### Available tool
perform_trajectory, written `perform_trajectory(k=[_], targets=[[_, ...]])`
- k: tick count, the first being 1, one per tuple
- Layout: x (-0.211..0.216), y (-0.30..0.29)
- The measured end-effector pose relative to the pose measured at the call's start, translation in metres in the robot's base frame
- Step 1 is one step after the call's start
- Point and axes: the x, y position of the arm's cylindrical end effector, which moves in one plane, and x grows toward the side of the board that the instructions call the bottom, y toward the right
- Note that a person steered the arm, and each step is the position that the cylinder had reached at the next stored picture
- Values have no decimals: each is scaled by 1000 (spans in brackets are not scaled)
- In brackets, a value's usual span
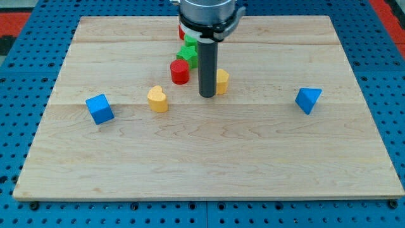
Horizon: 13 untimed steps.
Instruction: Move the yellow blocks towards the center left side of the board
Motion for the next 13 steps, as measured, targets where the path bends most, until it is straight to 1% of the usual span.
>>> perform_trajectory(k=[1,2,3,4,5,6,8,9,11,12,13], targets=[[6,-1],[3,16],[1,72],[-55,109],[-96,107],[-96,94],[-91,59],[-90,59],[-49,52],[-29,25],[-3,-25]])
